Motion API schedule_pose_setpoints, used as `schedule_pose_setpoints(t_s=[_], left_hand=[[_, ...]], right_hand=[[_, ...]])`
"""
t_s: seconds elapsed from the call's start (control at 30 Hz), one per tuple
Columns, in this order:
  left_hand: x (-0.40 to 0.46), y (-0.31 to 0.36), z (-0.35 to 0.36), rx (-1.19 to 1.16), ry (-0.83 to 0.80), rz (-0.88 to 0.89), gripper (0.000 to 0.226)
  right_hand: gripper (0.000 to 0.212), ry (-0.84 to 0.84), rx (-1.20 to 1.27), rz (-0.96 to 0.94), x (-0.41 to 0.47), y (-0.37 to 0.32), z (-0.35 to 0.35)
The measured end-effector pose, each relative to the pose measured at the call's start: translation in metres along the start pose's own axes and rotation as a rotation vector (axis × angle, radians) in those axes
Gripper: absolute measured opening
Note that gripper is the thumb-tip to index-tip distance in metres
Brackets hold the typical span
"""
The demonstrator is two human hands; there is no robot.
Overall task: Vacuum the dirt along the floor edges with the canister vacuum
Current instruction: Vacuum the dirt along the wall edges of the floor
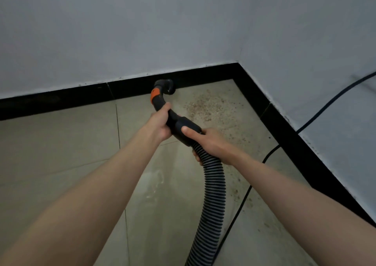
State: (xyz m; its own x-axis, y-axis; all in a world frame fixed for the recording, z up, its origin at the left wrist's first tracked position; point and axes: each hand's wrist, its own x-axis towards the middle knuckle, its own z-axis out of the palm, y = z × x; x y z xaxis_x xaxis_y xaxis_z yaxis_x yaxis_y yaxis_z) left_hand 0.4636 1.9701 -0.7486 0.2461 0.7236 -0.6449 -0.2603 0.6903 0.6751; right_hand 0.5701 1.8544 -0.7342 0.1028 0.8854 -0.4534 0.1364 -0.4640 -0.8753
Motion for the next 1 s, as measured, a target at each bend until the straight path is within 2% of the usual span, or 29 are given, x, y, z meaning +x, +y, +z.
schedule_pose_setpoints(t_s=[0.07,0.17,0.33,0.53,0.63,0.77,1.0], left_hand=[[0.002,-0.013,0.001,-0.01,-0.002,0.005,0.044],[0.0,-0.027,0.004,0.035,-0.016,0.027,0.026],[-0.012,-0.032,0.006,0.117,0.076,0.058,0.03],[-0.027,-0.021,0.009,0.149,0.203,0.095,0.027],[-0.039,-0.011,0.027,0.165,0.256,0.091,0.035],[-0.04,0.0,0.044,0.195,0.353,0.049,0.048],[-0.006,-0.011,0.03,0.23,0.438,0.08,0.043]], right_hand=[[0.046,-0.065,0.095,0.039,-0.002,0.01,-0.006],[0.051,-0.166,0.241,0.1,-0.003,0.029,-0.01],[0.055,-0.24,0.325,0.116,0.0,0.04,-0.009],[0.053,-0.231,0.371,0.111,-0.007,0.035,-0.011],[0.052,-0.187,0.387,0.091,-0.012,0.021,-0.017],[0.054,-0.086,0.243,-0.013,-0.011,0.014,-0.018],[0.052,-0.12,0.21,0.013,0.009,0.028,-0.01]])
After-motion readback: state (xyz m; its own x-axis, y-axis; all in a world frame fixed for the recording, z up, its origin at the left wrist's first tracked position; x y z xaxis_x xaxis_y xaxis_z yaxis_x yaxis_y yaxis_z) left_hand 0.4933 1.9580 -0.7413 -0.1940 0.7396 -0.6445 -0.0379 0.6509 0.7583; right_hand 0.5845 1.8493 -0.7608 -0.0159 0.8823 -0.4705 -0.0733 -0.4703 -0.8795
